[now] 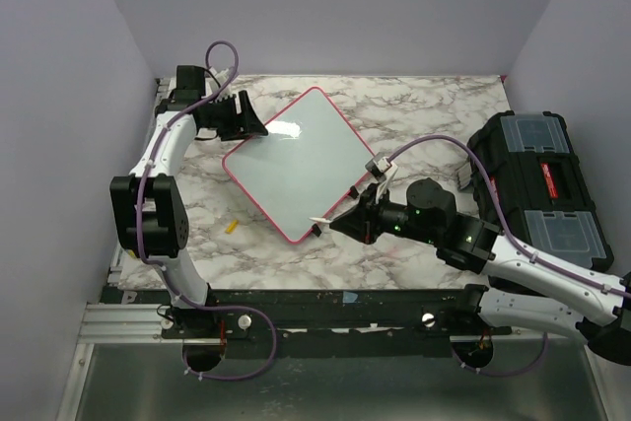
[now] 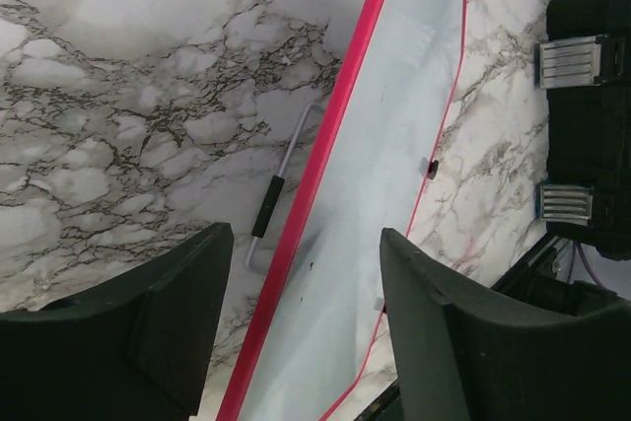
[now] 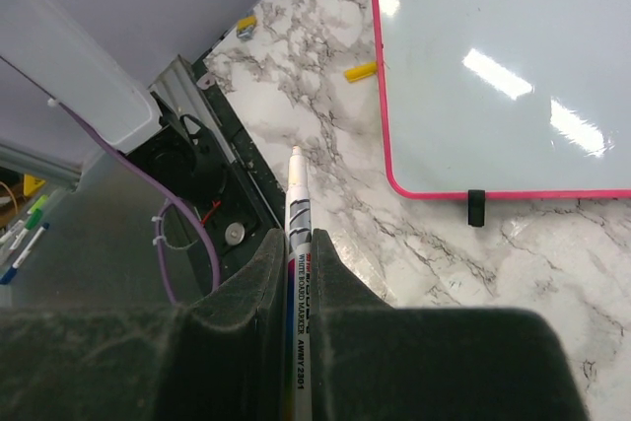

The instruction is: Write a sentence on the whiteboard

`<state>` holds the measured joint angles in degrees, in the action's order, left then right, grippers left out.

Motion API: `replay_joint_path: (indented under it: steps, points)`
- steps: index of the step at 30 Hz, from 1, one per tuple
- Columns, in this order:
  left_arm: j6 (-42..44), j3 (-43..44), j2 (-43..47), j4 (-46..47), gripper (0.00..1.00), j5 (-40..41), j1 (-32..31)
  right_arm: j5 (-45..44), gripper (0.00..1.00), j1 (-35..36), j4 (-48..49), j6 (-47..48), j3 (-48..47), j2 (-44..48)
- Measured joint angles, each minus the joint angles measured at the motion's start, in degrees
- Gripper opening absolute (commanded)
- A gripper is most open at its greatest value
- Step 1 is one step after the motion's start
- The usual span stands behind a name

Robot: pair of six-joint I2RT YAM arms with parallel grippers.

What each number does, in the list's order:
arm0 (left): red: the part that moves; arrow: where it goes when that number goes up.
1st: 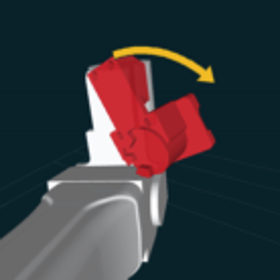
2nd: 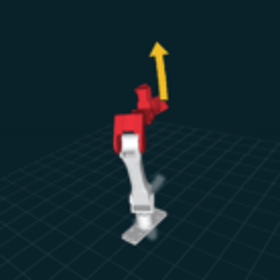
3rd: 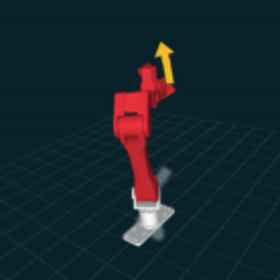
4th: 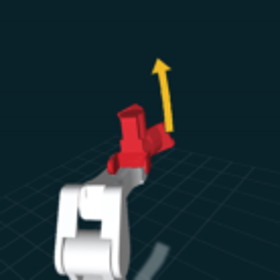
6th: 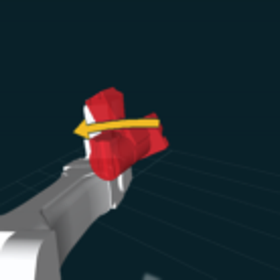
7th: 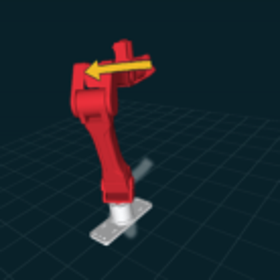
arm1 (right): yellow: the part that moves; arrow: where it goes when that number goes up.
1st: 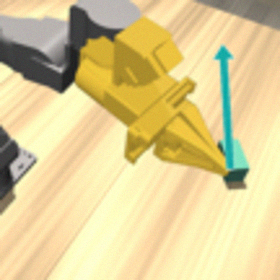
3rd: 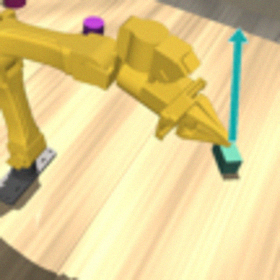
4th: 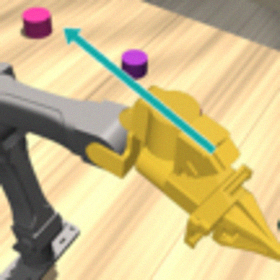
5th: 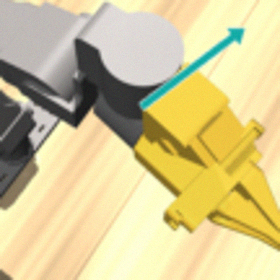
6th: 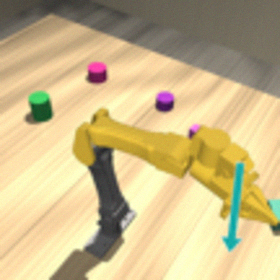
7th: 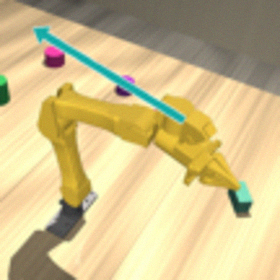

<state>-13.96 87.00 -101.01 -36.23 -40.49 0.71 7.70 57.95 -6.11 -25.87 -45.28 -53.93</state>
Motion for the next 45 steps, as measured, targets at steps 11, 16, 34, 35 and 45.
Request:
replay_joint_path:
  steps: [11, 16, 34, 35, 45]
  points:
    - [0.6, 1.2, -3.4, 0.0, 0.48, -5.5, -0.1, 0.7, 0.01, 0.0, 0.0, 0.0, 0.0, 0.5]
    - [0.7, 2.4, -4.5, 0.0, 0.41, -7.1, -0.2, 0.8, 0.01, 0.0, 0.0, 0.0, 0.0, 0.5]
    - [1.6, 2.5, -6.8, 0.1, 0.35, -9.0, -3.8, 1.6, 0.01, 0.0, 0.0, 0.0, 0.0, 0.5]
    - [1.8, 2.5, -6.8, 0.1, 0.40, -9.0, -3.9, 1.7, 0.01, 0.0, 0.0, 0.0, 0.0, 0.5]
    - [2.8, 2.5, -5.7, -0.2, 0.32, -7.3, -4.9, 2.1, 0.01, 0.0, 0.0, 0.4, 0.0, 0.5]
